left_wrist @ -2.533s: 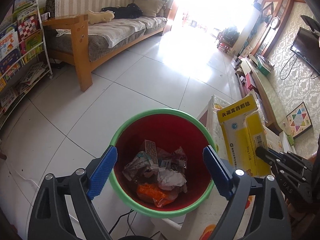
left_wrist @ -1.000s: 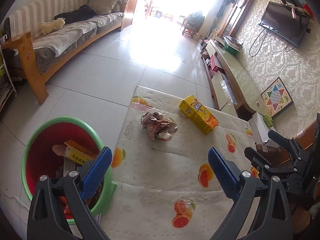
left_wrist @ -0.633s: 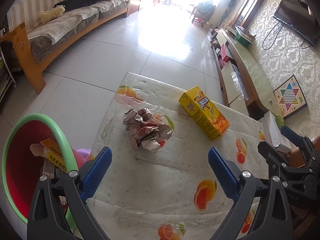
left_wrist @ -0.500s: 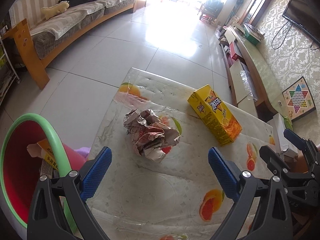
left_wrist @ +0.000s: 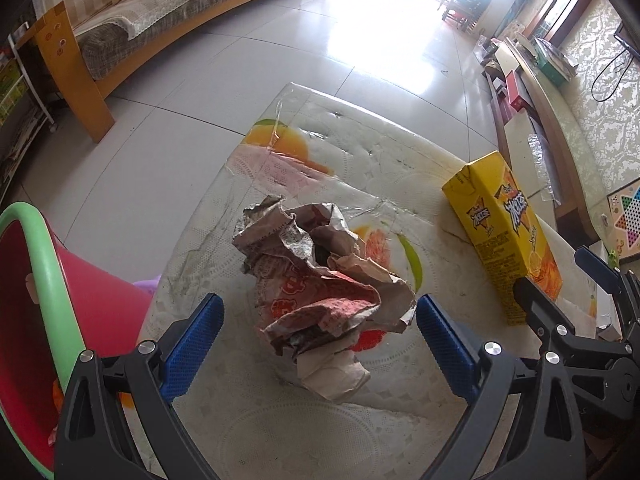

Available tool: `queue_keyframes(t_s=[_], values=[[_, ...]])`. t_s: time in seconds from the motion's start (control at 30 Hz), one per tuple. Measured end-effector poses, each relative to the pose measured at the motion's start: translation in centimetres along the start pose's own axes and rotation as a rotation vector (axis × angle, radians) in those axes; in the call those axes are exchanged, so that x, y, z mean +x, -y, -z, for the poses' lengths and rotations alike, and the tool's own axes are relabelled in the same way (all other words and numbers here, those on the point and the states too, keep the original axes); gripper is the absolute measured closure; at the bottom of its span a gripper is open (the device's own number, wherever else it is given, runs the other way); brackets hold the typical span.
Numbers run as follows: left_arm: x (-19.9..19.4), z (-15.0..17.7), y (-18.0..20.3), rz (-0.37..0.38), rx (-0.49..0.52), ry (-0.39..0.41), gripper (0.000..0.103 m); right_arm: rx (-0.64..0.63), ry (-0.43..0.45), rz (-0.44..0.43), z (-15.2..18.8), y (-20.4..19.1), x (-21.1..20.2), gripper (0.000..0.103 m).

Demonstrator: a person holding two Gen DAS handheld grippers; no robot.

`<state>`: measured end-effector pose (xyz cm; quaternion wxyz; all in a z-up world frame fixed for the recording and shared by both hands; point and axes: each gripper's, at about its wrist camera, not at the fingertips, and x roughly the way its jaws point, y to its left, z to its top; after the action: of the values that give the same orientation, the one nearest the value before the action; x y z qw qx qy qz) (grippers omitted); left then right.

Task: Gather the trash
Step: 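Grasp the crumpled brown paper with the left gripper while the right gripper grasps the yellow iced tea carton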

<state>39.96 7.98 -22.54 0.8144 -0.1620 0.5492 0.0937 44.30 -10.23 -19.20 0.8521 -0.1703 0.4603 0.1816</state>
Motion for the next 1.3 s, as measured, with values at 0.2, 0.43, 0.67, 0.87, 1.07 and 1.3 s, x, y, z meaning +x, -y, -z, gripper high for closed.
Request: queue_keyframes(t_s=[0.2,0.43,0.67,0.87,1.07,1.3], values=[[0.9,-0.2,0.2,-0.015,0.0,-0.006,0.012,-0.024,-0.035,0.0,-0.5,-0.8,2.0,0.02],[0.5,-0.5,0.5,-0.032,0.065,0.014,0.047,0.012,-0.05,0.006,0.1,-0.6,1.7,0.036],[-1.9,-0.4,0.6,-0.005,0.138,0.047,0.062,0.088,-0.01,0.012,1.7,0.4,-1.7,0.039],[-5.5,0.7,1.2,0.018,0.201,0.104,0.062,0.115,0.049,0.032,2.8,0.6,-6.3,0.044],[-8.2,2.7,0.8,0.038,0.219,0.122,0.062,0.168,-0.011,0.02,5.4,0.8,-7.5,0.094],[-9.4,5.3,0.3,0.065,0.252,0.128,0.062,0.263,0.092,0.038,9.0,2.3,-11.1,0.028]])
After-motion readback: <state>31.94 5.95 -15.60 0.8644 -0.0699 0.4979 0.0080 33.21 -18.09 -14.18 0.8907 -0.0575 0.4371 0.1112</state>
